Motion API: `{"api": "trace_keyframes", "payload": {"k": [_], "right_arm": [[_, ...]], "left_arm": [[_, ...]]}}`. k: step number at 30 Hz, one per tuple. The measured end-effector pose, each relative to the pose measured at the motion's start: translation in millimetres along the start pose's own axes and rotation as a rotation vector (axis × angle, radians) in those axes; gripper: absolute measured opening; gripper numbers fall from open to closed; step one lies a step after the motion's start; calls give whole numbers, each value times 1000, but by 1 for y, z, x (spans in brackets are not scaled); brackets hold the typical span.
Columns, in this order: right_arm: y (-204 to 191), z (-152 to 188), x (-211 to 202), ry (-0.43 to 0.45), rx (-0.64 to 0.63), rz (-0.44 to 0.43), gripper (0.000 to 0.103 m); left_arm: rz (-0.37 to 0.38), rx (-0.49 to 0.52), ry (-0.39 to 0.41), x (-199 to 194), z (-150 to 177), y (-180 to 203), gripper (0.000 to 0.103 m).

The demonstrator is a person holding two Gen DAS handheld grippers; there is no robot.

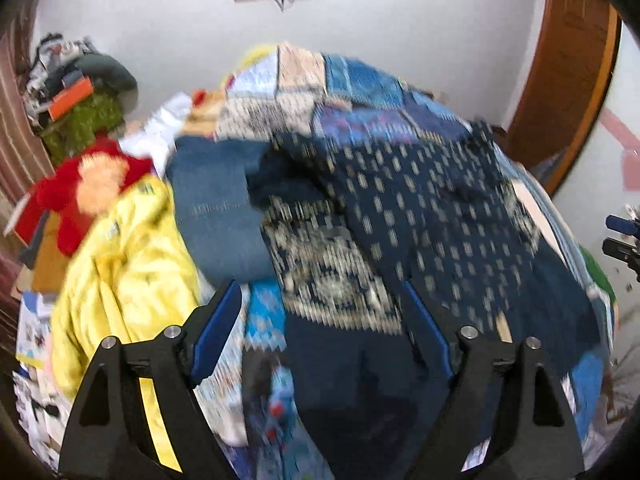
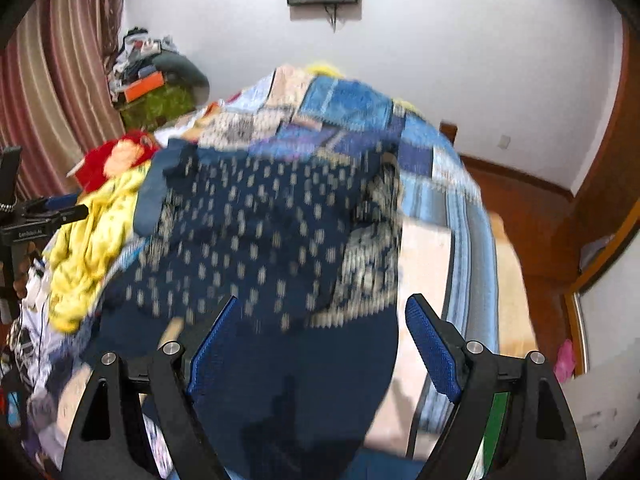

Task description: Fold large clothes

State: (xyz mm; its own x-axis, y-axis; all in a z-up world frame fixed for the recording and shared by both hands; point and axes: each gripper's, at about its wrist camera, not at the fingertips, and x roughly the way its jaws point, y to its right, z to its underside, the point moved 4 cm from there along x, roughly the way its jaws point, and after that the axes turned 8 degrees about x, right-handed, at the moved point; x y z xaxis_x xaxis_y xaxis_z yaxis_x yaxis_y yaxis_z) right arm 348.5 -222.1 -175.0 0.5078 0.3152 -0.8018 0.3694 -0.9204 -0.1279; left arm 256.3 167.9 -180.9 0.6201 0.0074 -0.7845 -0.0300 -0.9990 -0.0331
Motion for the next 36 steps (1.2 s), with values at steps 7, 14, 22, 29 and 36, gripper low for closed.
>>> {"api": "trace_keyframes", "payload": {"k": [7,14,22,29,36], "right_arm": [[24,77,13,-149,167,-66,83],[34,113,27,-214,270,-155,83],[22,109,38,-180,288,-188,49],[19,94,30,-142,340,-259,13],[8,39,6,-34,256,-299,12]], "left_arm": [[132,-131,-157,25,84,7,82],[260,-343,-272,52,154,13,82],[358,-444,-213,46,158,25,45],[311,-340,-165,30,125,36,11],[249,-232,21,-18,59,23,11]]}}
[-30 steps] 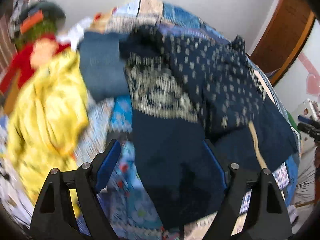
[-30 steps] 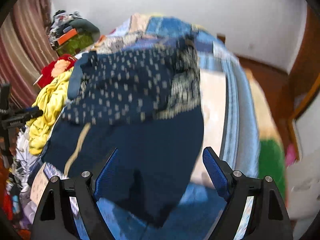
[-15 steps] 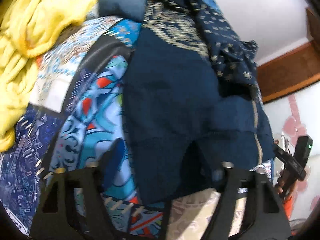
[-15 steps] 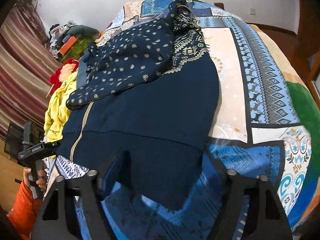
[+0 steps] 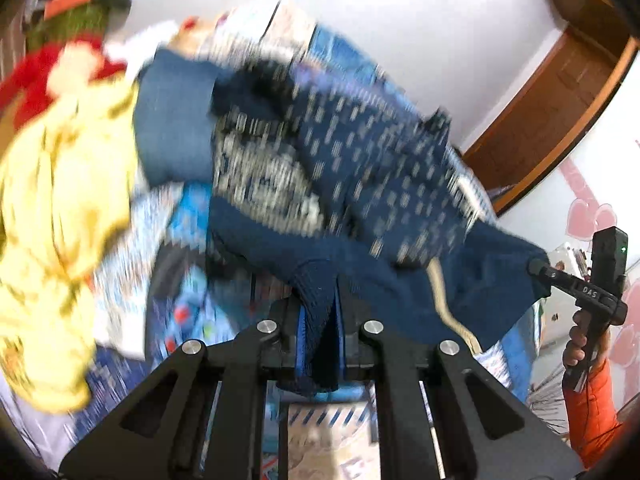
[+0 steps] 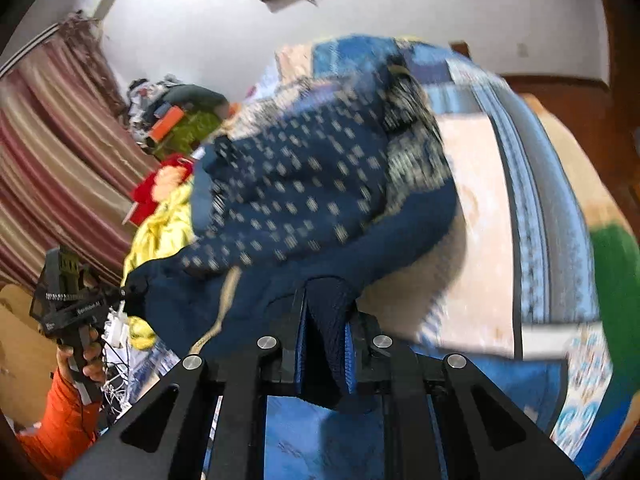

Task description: Fold large clothes

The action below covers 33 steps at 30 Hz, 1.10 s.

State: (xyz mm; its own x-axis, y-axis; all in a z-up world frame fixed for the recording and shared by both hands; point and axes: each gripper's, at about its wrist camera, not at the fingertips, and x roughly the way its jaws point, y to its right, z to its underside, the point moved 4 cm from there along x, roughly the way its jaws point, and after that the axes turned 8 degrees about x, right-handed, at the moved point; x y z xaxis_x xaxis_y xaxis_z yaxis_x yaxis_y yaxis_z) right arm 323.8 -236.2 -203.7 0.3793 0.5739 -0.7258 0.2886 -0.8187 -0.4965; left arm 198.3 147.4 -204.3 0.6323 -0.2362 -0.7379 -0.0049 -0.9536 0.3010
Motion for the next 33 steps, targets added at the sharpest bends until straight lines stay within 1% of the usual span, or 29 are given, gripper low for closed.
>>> {"api": "trace_keyframes", "payload": {"k": [3,4,6,8,9,10,13,15,16,19,21,23,25,26,28,29,30,31,32,33], "right_arm": [[-12,-31,0,40,-52,17,12],[-16,-46,2,57,-66,21,12],[-20,-69,5,87,-75,26,11],[-22,-103,13,118,-78,36,11],[-23,-115,16,125,-78,41,11],[-22,-135,24,139,-75,57,11],[-15,-177,50,145,-50,85,11],[-6,-203,79,132,-26,110,11],[-2,-211,92,124,-17,119,11],[20,-233,147,72,20,143,11],[35,-238,181,40,40,168,11],[49,-240,203,28,62,161,12],[62,-245,212,34,98,124,12],[66,-248,211,42,108,100,12],[70,-252,205,52,107,76,12],[70,-254,198,62,91,86,12],[70,-256,191,82,69,125,12],[70,-260,177,142,18,253,12],[69,-262,165,183,-14,327,12],[69,-265,150,218,-35,365,12]], "left_arm": [[-13,30,62,-8,-42,6,11],[-20,43,83,-8,-59,8,11],[-38,58,104,-2,-84,8,11],[-55,68,125,5,-110,7,11],[-67,71,133,9,-122,6,11],[-81,66,141,16,-137,3,11],[-126,44,159,44,-173,-13,11],[-163,31,151,68,-190,-27,11],[-181,19,136,85,-197,-36,11],[-199,-30,77,136,-207,-65,11],[-204,-60,36,166,-208,-83,11],[-197,-100,-3,197,-204,-102,13],[-194,-108,-16,213,-198,-110,18],[-196,-94,-20,217,-196,-111,19],[-220,-40,-20,218,-196,-105,19],[-241,2,-28,215,-197,-100,19],[-253,27,-37,213,-199,-96,19],[-261,47,-51,209,-201,-93,20],[-257,49,-62,205,-203,-92,20],[-244,40,-70,199,-206,-92,22]]}}
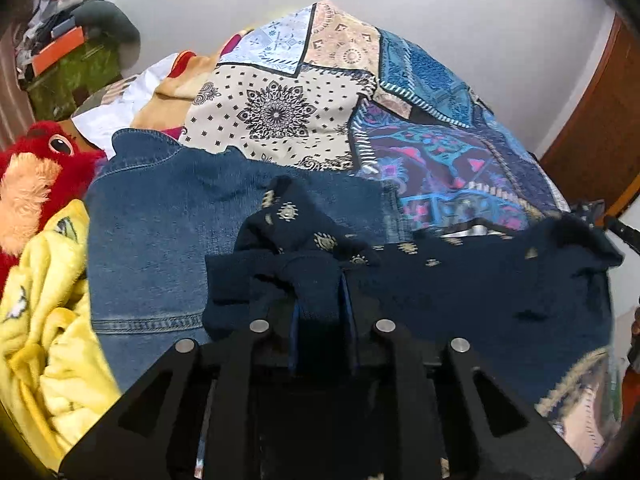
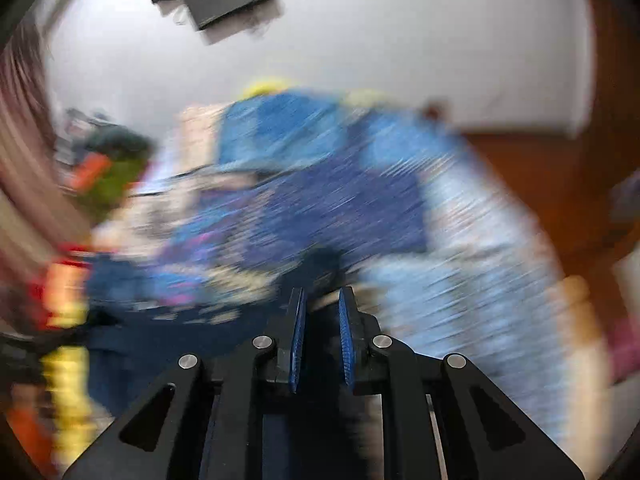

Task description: Fold large clothes

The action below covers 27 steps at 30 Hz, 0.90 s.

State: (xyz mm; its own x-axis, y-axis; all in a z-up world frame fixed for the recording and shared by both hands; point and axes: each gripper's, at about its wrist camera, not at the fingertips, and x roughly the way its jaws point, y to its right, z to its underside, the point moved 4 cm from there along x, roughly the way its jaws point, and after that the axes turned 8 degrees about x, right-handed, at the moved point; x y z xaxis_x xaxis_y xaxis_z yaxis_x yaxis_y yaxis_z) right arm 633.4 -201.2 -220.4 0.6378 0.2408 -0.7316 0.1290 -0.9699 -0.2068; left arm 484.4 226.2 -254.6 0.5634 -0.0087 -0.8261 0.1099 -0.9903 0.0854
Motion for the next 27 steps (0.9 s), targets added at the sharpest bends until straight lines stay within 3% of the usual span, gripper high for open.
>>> {"api": "trace_keyframes", "payload": {"k": [2,3,4,6,8,12,16,20,23,27], "right_arm": [[6,-6,-18,-10,20,-60,12],[6,-8,-27,-23,25,-99,12],[4,-7,-38,-29,11,-125,12],[-4,0,-55,-24,-41,-127,12],[-19,13,-70,-37,-109,-150,12],[-53,46,-86,-79,-212,-208,12],[-84,81,-71,-145,-279,-244,12],[-103,102,-34,-214,-293,-244,12],[-110,101,0,-232,-278,-209,12],[-108,70,37,-202,-201,-163,12]], "left_arm": [[31,-22,-5,-17,-7,-3,31],[37,-28,6,-28,-10,-4,45],[19,-32,34,-44,-14,-6,68],[-48,-30,105,-68,-18,-7,90],[-81,-6,160,-92,-17,-5,92],[-69,59,132,-106,0,9,92],[-61,179,65,-86,33,35,92],[-117,263,2,-45,52,55,92],[-143,252,2,-19,41,58,92],[-269,217,70,-5,0,42,92]]}}
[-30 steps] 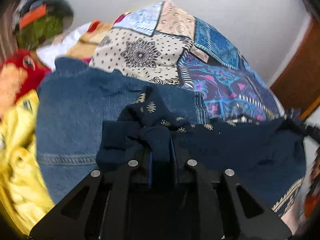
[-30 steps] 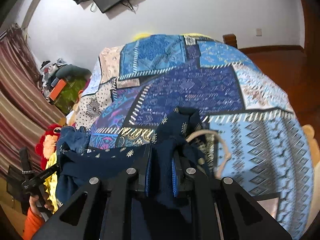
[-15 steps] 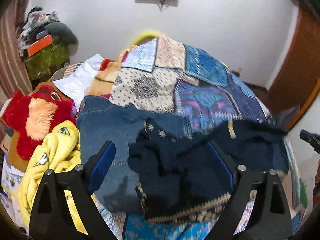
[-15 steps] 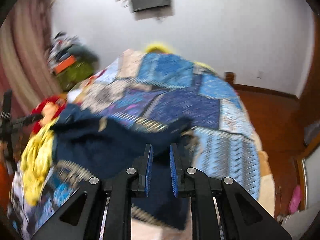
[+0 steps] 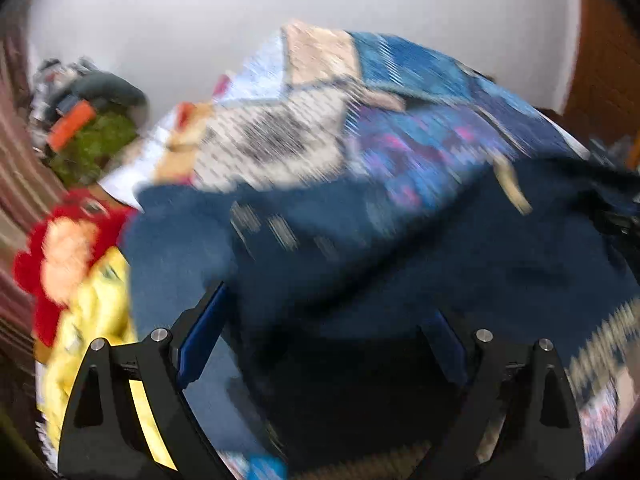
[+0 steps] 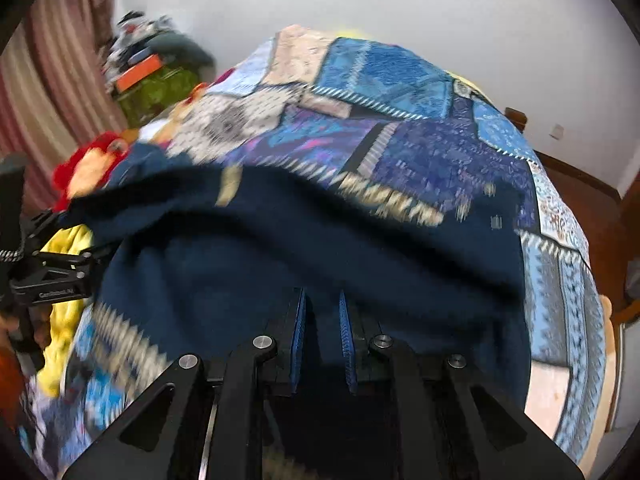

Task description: Fold large clothes

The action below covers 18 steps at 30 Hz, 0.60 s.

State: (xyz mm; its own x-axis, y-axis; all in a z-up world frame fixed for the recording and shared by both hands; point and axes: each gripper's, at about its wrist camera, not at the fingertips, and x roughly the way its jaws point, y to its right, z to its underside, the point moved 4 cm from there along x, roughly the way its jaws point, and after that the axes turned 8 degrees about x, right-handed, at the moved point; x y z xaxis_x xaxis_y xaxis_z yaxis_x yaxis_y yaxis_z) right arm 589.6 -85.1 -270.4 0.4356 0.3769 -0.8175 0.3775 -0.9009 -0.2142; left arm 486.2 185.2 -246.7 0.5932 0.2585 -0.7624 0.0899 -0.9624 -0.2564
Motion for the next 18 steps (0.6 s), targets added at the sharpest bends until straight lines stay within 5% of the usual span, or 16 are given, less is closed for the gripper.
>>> {"api": "trace_keyframes", "payload": {"k": [2,5,11,16,18], "right_arm": [[11,-19,3,44,51,39,12],[16,-36,-6,86,86,35,12],[-36,-12,-37,86,-138,-23,12],[-73,45,-34,-43,-285,-60,12],[-73,65,-18,-78,-312,-5,13]], "left_arm": [[-83,-20,21,6,-18,-21,92],[-85,-98,20,9,-27,-44,92],[87,-93,43,-15,-15,-27,92],[272,-5,7,-30,13,33,93],[303,35,-23,-26,26,57,96]]}}
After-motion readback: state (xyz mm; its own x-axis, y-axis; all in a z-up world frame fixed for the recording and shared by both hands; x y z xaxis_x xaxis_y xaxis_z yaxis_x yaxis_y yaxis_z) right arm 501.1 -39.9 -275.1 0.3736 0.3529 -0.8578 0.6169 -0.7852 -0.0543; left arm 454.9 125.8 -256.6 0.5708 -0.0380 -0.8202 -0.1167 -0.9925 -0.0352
